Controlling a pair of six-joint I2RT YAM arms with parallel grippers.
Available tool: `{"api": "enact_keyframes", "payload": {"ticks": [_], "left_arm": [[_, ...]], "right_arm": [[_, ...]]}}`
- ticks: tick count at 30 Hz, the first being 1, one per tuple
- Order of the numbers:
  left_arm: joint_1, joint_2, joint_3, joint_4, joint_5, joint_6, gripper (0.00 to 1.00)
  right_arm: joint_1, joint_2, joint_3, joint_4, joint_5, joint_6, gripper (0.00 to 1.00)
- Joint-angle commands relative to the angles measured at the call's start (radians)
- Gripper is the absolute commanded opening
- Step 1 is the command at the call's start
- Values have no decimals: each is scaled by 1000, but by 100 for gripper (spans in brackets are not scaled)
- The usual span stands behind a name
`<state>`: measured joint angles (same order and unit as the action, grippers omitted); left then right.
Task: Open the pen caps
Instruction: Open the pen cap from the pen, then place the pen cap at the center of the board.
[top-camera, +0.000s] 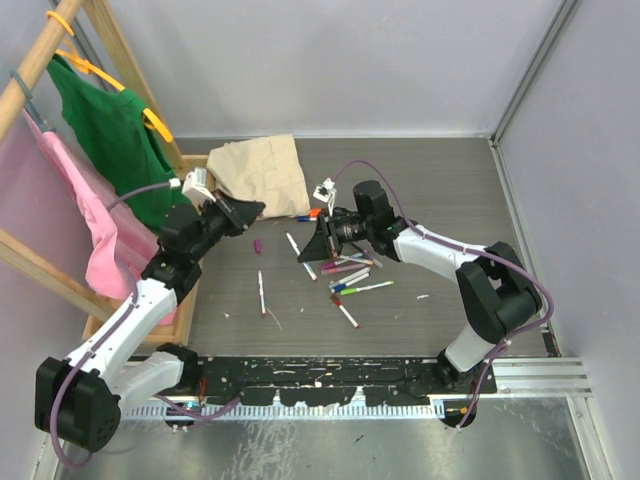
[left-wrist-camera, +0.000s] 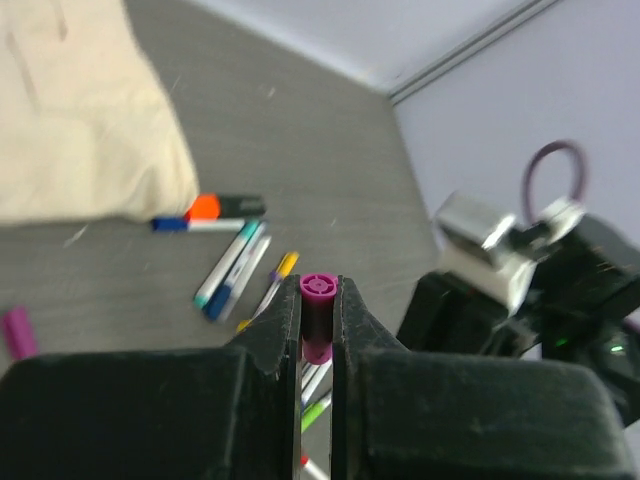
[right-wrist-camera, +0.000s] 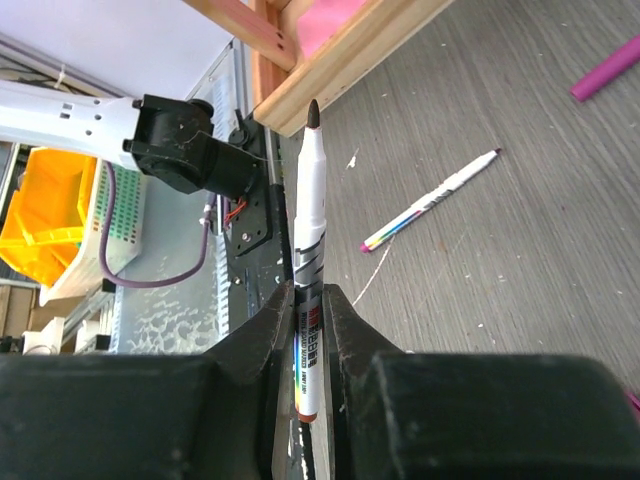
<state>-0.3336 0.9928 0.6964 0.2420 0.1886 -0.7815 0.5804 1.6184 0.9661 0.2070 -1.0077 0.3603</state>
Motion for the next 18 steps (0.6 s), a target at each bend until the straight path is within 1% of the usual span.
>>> {"api": "enact_keyframes", "payload": {"ticks": [1,5,10,12,15,18], "left_arm": [[-8,1,-35,-132,-30,-5,0],[-60,52,-15,-283,-162,11,0],[-203,156,74,-475,-450,8,0],[-240,206,119,-522,-533,8,0],[-256,284,156,-555,-569,11,0],[-256,359,176,-540,-591,41,0]], "right_arm": [[-11,-40,40,3,20,-17,2],[-15,-41,45,-10,25,-26,2],[-27,-41,52,-29,35,-38,2],[-31,-42,54,-31,37,-38,2],[-39,-45,53,-34,36,-38,2],[-46,-50,52,-34,35,-38,3]]}}
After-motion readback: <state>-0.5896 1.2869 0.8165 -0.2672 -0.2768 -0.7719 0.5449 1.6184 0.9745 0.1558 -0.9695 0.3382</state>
